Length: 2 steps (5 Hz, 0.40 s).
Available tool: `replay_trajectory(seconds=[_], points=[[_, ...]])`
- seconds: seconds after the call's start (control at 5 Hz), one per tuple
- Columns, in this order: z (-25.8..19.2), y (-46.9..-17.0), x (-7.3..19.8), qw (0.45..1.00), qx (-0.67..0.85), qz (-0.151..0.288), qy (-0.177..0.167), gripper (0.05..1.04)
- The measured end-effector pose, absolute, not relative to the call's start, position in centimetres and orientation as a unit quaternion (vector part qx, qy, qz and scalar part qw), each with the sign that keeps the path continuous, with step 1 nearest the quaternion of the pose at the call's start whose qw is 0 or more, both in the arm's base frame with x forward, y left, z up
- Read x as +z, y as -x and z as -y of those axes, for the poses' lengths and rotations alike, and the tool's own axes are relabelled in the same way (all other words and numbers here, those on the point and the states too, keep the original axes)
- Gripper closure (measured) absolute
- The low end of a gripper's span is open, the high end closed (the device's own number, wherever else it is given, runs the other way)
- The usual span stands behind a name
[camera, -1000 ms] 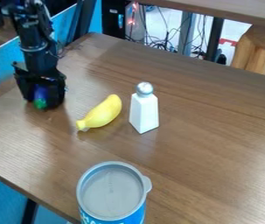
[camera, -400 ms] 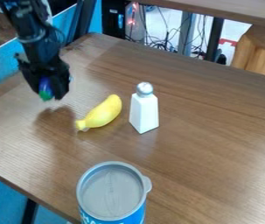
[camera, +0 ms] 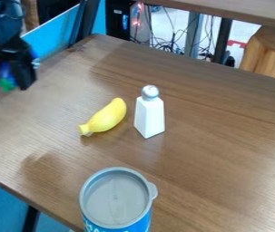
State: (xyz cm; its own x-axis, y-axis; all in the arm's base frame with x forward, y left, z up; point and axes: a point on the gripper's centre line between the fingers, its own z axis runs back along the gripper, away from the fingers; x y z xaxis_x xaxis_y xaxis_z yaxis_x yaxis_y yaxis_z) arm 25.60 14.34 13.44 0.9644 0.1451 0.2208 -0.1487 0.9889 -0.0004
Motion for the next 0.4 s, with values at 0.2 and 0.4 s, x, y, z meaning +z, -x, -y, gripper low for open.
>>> replay_trajectory(seconds=[0.2, 0.4], points=[[-14.9, -22.1, 12.9, 0.998, 0.064, 0.019, -0.006, 0.31], [-14.7, -20.8, 12.2, 0.999, 0.031, -0.013, 0.0, 0.31]])
